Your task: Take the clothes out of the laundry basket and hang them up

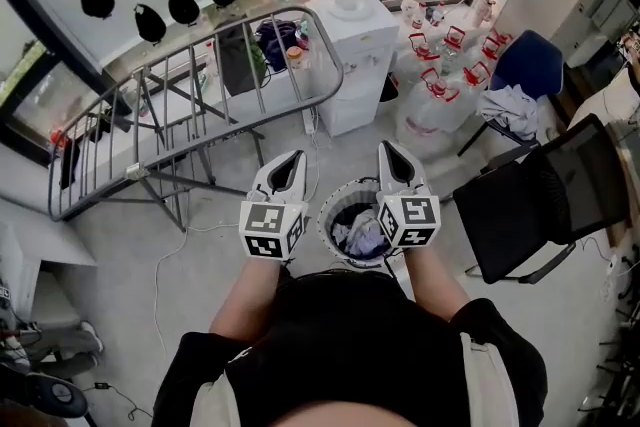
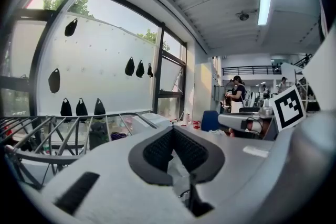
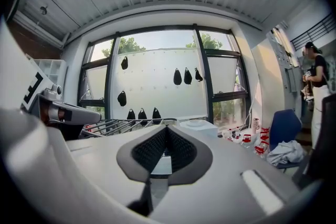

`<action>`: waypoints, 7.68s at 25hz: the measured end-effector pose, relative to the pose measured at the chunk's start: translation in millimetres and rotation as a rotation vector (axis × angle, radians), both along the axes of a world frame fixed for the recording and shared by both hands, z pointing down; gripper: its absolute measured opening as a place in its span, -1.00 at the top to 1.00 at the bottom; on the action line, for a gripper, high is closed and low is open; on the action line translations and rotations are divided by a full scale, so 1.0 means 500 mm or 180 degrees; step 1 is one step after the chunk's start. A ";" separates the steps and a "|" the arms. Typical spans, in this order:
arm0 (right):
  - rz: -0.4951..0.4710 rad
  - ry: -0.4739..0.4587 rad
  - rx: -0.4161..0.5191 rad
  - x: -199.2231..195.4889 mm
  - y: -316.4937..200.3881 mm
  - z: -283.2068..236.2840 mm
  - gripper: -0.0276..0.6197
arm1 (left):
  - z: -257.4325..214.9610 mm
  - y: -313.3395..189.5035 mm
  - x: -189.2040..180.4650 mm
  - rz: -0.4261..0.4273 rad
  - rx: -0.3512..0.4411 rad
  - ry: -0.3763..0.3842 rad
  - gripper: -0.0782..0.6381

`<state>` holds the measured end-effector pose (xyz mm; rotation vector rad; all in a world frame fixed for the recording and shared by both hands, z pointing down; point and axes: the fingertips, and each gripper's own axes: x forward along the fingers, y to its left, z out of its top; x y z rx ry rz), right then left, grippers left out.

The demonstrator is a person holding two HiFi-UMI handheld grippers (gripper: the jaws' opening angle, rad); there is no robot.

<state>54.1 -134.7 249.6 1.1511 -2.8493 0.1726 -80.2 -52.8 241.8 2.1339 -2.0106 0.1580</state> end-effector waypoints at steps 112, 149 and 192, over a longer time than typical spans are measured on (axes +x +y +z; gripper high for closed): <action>0.0086 0.2951 -0.3682 0.304 0.143 1.743 0.18 | 1.175 -0.049 0.192 0.1516 -0.2806 0.0367 -0.14; 0.0728 0.1616 -0.3242 0.273 0.108 1.205 0.84 | 0.940 -0.052 0.191 0.2044 -0.2301 0.0304 -0.14; 0.0322 0.0040 -0.1741 0.205 0.103 0.106 0.84 | 0.692 0.062 0.256 0.2733 -0.2127 -0.0089 -0.17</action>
